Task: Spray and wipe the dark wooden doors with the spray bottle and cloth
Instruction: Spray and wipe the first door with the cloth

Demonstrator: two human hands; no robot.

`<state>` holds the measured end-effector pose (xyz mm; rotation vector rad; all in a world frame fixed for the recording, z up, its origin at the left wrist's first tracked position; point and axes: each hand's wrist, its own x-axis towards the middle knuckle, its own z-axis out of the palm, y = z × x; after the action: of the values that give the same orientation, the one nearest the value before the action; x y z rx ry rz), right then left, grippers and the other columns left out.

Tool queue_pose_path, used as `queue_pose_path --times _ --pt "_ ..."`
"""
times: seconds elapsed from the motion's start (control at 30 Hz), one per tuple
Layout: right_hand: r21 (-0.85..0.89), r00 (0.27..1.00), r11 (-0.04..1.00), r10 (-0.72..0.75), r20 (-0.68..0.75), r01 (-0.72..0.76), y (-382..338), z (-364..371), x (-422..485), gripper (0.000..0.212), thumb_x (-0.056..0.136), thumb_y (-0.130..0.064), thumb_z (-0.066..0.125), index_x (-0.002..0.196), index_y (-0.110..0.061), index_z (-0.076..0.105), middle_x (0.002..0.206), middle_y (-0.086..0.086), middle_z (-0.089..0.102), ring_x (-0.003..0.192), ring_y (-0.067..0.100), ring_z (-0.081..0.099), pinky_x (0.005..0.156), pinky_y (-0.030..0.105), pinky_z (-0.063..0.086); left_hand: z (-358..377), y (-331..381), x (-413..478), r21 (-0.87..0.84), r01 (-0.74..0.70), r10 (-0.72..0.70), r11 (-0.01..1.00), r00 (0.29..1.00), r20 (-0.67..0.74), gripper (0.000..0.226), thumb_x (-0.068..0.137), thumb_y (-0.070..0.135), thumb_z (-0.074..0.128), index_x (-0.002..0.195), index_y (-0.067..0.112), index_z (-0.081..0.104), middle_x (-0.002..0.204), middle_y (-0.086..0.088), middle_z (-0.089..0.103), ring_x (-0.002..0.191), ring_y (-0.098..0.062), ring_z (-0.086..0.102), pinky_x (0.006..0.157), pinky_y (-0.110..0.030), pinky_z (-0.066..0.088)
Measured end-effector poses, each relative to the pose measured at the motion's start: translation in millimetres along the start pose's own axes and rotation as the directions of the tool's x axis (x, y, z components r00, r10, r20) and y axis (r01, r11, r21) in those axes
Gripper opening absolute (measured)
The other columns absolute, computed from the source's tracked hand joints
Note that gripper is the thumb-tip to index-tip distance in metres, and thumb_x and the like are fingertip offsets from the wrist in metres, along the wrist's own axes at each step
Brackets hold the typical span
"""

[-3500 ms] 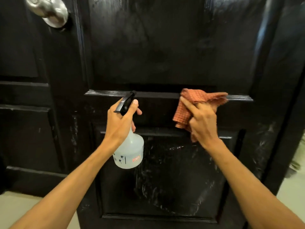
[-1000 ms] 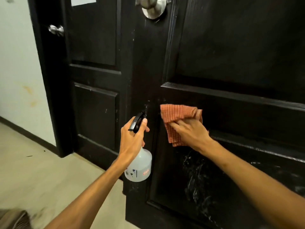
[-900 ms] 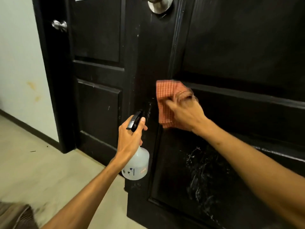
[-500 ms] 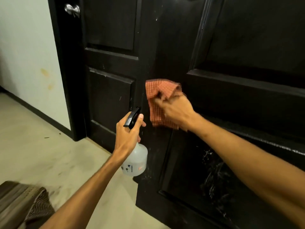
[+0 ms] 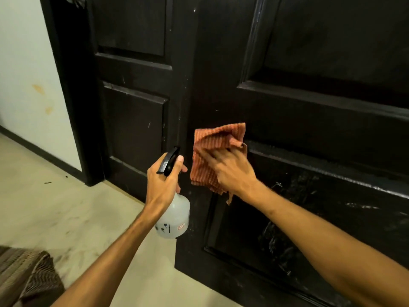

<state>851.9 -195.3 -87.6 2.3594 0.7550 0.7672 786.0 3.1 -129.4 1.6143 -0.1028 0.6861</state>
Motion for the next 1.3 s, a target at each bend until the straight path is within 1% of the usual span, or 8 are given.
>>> queue_pose_path --times 0.17,0.33,0.43,0.57,0.7,0.97,1.17,1.3 --pt "0.044 0.99 0.99 0.132 -0.043 -0.13 25 -2 -56 0.057 0.079 -0.02 0.054 0.135 -0.019 0.064 0.114 0.003 0.069 0.099 0.027 0.069 0.084 0.039 0.052 27 13 -12 -0.024 -0.014 0.015 1.0 0.998 0.067 0.018 0.105 0.031 0.059 0.093 0.019 0.067 0.091 -0.006 0.073 0.044 -0.016 0.056 0.049 -0.026 0.052" --pt "0.148 0.963 0.978 0.173 -0.207 -0.144 27 -3 -64 0.035 0.081 -0.012 0.053 0.112 -0.012 0.069 0.11 0.009 0.068 0.107 0.031 0.066 0.088 0.041 0.05 62 33 -23 -0.04 -0.044 0.049 0.998 0.99 0.129 0.024 0.105 0.033 0.058 0.093 0.014 0.068 0.087 -0.007 0.073 0.042 -0.02 0.055 0.047 -0.032 0.05" --pt "0.14 0.97 0.98 0.165 -0.177 -0.142 41 -2 -77 0.047 0.082 -0.015 0.056 0.128 -0.011 0.065 0.125 0.01 0.066 0.124 0.031 0.061 0.098 0.043 0.051 82 43 -29 -0.068 -0.058 0.068 0.996 0.985 0.161 0.022 0.105 0.03 0.058 0.106 0.01 0.067 0.089 -0.005 0.074 0.043 -0.021 0.056 0.046 -0.032 0.05" --pt "0.174 0.912 0.937 0.338 -0.232 -0.303 82 17 -172 0.051 0.068 -0.006 0.073 0.118 -0.011 0.068 0.092 0.01 0.068 0.085 0.034 0.067 0.069 0.04 0.052 108 55 -41 -0.093 -0.075 0.094 0.993 0.972 0.217 0.023 0.106 0.029 0.058 0.104 0.008 0.066 0.09 -0.005 0.074 0.043 -0.023 0.055 0.045 -0.031 0.049" --pt "0.234 0.81 0.844 0.531 -0.248 -0.482 84 28 -201 0.063 0.077 -0.001 0.057 0.14 -0.01 0.061 0.093 0.009 0.063 0.092 0.035 0.059 0.082 0.045 0.042 131 64 -56 -0.114 -0.079 0.107 0.99 0.958 0.266 0.023 0.106 0.03 0.058 0.1 0.008 0.066 0.09 -0.006 0.074 0.041 -0.023 0.054 0.045 -0.03 0.048" --pt "0.18 0.926 0.936 0.333 -0.176 -0.302 106 21 -210 0.052 0.072 -0.012 0.059 0.122 -0.016 0.069 0.095 0.007 0.069 0.085 0.031 0.068 0.069 0.04 0.05 168 83 -77 -0.122 -0.096 0.129 0.988 0.943 0.307 0.023 0.106 0.029 0.058 0.106 0.008 0.067 0.09 -0.007 0.075 0.042 -0.023 0.055 0.047 -0.037 0.05" --pt "0.226 0.707 0.762 0.647 -0.284 -0.607 137 37 -302 0.069 0.088 -0.002 0.052 0.156 -0.014 0.044 0.112 0.013 0.064 0.106 0.037 0.054 0.092 0.052 0.046 216 89 -103 -0.17 -0.068 0.133 0.983 0.902 0.411 0.022 0.106 0.028 0.059 0.104 0.008 0.066 0.09 -0.007 0.075 0.04 -0.021 0.053 0.045 -0.031 0.048" --pt "0.262 0.739 0.788 0.615 -0.276 -0.558 139 39 -307 0.074 0.075 0.002 0.047 0.147 -0.013 0.055 0.101 0.011 0.065 0.094 0.036 0.061 0.079 0.047 0.049 258 100 -133 -0.2 0.001 0.104 0.98 0.851 0.515 0.018 0.106 0.025 0.059 0.101 0.01 0.067 0.083 -0.013 0.072 0.043 -0.021 0.052 0.043 -0.03 0.046"
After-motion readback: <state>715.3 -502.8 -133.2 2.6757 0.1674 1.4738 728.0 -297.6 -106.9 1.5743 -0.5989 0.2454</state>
